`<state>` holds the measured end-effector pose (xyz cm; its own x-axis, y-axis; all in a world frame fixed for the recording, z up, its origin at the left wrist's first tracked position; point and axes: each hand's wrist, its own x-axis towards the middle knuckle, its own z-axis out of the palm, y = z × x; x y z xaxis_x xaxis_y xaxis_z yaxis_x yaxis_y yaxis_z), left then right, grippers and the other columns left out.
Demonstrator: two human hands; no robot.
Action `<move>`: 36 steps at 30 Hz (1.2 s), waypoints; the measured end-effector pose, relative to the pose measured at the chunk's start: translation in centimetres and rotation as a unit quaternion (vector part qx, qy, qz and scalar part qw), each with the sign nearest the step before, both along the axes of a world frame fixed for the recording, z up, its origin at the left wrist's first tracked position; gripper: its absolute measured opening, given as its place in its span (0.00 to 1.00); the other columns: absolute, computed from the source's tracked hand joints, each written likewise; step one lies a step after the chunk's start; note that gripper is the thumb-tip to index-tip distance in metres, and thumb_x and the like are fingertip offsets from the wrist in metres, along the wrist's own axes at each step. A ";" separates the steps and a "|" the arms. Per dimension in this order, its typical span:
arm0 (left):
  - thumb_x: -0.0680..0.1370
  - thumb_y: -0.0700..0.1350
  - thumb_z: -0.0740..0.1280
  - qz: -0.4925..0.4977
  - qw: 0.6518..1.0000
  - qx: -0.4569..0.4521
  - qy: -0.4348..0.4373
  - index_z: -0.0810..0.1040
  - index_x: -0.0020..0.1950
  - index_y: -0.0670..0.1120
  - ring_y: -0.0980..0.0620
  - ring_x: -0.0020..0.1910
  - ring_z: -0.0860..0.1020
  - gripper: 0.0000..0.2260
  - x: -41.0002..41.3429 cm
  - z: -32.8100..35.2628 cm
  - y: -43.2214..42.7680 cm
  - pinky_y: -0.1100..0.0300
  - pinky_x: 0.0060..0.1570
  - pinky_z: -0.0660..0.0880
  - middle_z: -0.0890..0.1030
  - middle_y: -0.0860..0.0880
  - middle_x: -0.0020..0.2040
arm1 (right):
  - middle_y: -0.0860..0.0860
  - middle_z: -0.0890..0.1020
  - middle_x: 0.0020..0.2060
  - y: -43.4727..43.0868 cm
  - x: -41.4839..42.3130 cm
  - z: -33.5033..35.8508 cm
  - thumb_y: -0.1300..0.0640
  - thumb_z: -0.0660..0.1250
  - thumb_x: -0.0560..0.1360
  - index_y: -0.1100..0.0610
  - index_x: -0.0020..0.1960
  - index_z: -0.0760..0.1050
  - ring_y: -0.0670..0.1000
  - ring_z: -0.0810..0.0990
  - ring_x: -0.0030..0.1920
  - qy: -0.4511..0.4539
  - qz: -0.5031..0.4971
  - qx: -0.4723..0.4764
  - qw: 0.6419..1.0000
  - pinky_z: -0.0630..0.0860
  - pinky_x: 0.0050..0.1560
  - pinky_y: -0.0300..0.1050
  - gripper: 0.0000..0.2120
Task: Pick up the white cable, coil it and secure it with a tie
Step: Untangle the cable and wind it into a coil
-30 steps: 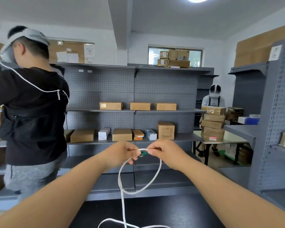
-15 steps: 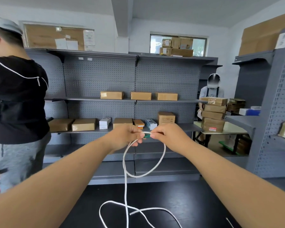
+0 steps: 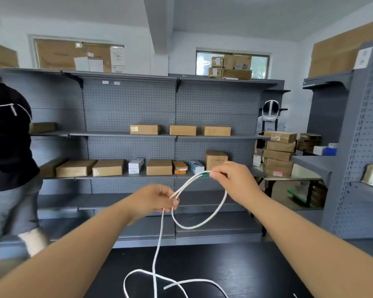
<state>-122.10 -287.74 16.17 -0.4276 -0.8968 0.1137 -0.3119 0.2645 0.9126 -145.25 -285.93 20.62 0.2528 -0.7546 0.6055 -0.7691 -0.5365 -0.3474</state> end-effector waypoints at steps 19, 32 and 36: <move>0.77 0.42 0.66 0.257 0.945 -0.201 -0.012 0.78 0.41 0.48 0.64 0.27 0.75 0.05 -5.0 -0.3 0.6 0.77 0.29 0.69 0.78 0.52 0.33 | 0.48 0.81 0.38 -1.8 -4.8 -6.0 0.55 0.64 0.76 0.54 0.45 0.81 0.49 0.77 0.41 -0.270 -0.046 0.055 0.960 0.70 0.38 0.42 0.08; 0.80 0.47 0.61 0.237 0.867 -0.270 -0.345 0.79 0.56 0.43 0.45 0.47 0.79 0.12 -5.1 3.6 0.8 0.60 0.44 0.71 0.83 0.42 0.47 | 0.49 0.80 0.56 -2.6 -3.6 -6.8 0.52 0.64 0.76 0.55 0.61 0.76 0.49 0.77 0.56 -0.137 -0.014 0.194 0.971 0.71 0.57 0.43 0.15; 0.81 0.47 0.58 0.188 0.834 -0.267 -0.445 0.77 0.58 0.42 0.43 0.52 0.78 0.13 -5.6 4.3 0.5 0.60 0.46 0.69 0.81 0.43 0.52 | 0.50 0.79 0.59 -2.4 -0.8 -5.3 0.52 0.63 0.77 0.54 0.64 0.73 0.49 0.76 0.57 -0.050 0.015 0.139 0.989 0.69 0.57 0.42 0.17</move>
